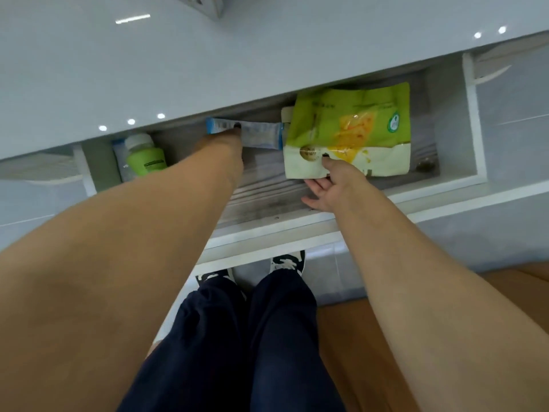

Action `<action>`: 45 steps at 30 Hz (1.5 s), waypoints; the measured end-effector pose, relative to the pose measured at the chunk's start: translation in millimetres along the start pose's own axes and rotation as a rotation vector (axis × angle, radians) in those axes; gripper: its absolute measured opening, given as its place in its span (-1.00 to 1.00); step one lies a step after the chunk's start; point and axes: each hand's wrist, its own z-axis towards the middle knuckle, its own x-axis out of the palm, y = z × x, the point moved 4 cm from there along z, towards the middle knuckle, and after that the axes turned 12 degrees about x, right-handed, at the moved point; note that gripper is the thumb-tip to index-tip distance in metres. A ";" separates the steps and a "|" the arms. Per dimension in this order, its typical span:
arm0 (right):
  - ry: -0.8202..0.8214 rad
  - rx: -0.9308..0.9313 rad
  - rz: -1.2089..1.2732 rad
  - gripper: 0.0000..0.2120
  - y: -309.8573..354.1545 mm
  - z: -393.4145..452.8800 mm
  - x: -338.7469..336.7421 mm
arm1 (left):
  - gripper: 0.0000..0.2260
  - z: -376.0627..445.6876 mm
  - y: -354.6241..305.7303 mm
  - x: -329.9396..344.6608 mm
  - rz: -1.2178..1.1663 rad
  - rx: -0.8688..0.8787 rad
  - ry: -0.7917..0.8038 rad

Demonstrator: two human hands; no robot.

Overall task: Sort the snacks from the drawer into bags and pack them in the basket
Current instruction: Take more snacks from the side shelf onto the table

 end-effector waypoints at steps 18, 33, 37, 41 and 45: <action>-0.091 -0.197 -0.279 -0.82 -43.1 -52.5 10.8 | -0.89 -94.7 2.6 -162.4 0.137 0.313 -0.275; -0.096 -0.149 -0.238 -0.86 -48.2 -38.3 15.3 | -0.60 -38.8 2.2 -150.6 0.814 0.308 -0.079; -0.114 -0.126 -0.234 -0.96 -49.9 -33.8 17.5 | -0.55 -30.5 9.8 -149.8 0.936 0.283 -0.034; -0.120 -0.132 -0.181 -0.93 -52.0 -33.7 18.2 | -0.64 -23.7 6.9 -147.5 0.948 0.213 -0.020; -0.147 -0.220 -0.083 -0.79 -52.1 -43.2 22.2 | -0.66 -23.5 1.9 -147.5 0.902 0.150 -0.005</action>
